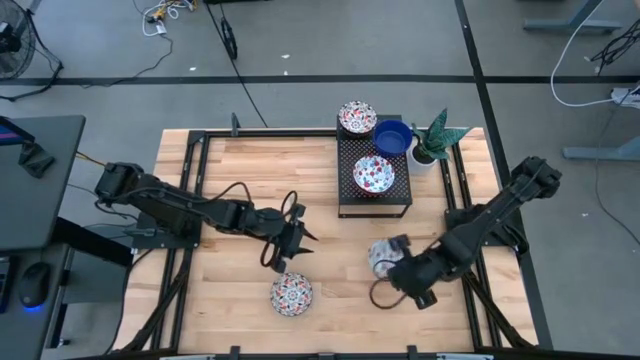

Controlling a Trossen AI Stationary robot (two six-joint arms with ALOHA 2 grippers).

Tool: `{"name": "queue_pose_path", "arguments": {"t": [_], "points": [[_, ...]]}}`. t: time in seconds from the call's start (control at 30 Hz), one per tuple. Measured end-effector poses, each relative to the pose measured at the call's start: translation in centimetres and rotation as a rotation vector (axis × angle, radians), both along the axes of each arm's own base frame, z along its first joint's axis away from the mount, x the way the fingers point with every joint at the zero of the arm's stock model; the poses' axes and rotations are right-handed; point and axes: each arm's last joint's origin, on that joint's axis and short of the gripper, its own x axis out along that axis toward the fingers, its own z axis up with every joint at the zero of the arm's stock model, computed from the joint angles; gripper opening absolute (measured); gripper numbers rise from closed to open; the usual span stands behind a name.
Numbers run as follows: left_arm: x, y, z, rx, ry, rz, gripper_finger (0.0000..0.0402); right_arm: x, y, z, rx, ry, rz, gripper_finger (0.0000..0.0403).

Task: Pick & Place Mini bowls
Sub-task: Stack the red patterned bowl on top of the other red patterned bowl on the shelf

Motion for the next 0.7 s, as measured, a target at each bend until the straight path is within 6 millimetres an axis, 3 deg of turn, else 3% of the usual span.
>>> {"name": "queue_pose_path", "arguments": {"t": [0.3,0.5,0.7], "points": [[-1.7,2.0,-3.9,-0.107,-0.125,0.104,0.0132,-1.9,-0.6,5.3,-0.423,-0.216,-0.116,0.0005],[-2.8,2.8,-5.0,-0.140,-0.230,0.165,0.0122,-1.8,-4.1,7.4,-0.586,-0.364,-0.203,0.0005],[-2.9,2.8,-5.1,-0.140,-0.231,0.162,0.0122,-0.2,-8.2,9.7,-0.587,-0.436,-0.239,0.0005]]}}
